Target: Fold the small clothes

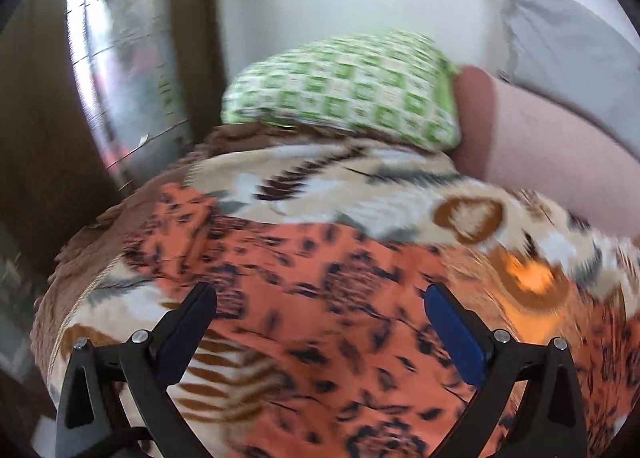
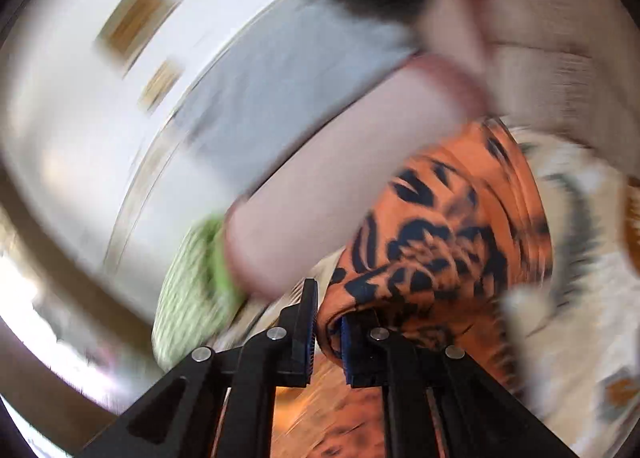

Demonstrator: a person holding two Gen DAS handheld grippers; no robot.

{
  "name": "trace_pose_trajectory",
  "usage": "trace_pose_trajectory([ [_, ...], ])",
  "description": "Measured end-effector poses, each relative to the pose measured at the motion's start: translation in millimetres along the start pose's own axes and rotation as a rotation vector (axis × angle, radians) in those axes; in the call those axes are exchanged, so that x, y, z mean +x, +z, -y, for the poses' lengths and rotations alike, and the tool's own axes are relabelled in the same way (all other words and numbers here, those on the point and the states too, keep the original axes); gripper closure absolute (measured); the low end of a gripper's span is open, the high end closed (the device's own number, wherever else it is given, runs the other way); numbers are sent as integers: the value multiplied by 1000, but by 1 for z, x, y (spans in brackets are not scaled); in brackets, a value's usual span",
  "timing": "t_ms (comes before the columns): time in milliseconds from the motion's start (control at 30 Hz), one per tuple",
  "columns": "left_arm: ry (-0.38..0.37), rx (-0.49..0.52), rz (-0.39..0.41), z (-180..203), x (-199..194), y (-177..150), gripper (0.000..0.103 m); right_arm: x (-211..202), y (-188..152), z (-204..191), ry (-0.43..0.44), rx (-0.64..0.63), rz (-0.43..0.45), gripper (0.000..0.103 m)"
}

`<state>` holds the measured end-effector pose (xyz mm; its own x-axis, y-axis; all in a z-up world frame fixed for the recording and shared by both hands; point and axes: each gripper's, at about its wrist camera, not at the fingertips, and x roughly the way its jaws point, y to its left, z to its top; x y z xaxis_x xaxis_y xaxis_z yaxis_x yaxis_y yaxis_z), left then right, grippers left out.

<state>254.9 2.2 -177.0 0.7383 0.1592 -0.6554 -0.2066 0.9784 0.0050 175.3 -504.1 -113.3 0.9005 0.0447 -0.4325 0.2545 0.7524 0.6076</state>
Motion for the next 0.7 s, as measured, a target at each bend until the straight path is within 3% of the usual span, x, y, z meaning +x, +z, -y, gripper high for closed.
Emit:
trace_pose_trajectory([
  [100,46,-90,4,-38,4,6,0,43,-60,-74,49,-140,-143,92],
  [200,80,-166,-9,-70,11,8,0,93,-137,-120,41,-252,-305,92],
  [300,84,-216,-33,-90,16,8,0,149,-220,-137,1,-306,-519,91],
  [400,81,-218,-42,-97,18,8,0,178,-286,-138,-80,-406,-666,83],
  [467,63,-205,-42,-94,18,9,0,169,-301,-145,-79,-522,-600,64],
  [500,56,-201,-43,-92,18,10,0,165,-303,-149,-56,-551,-608,31],
  [533,45,-194,-46,-90,18,11,0,161,-303,-150,-11,-544,-633,20],
  [700,-24,-158,-59,-76,17,12,0,132,-296,-154,159,-524,-707,20],
])
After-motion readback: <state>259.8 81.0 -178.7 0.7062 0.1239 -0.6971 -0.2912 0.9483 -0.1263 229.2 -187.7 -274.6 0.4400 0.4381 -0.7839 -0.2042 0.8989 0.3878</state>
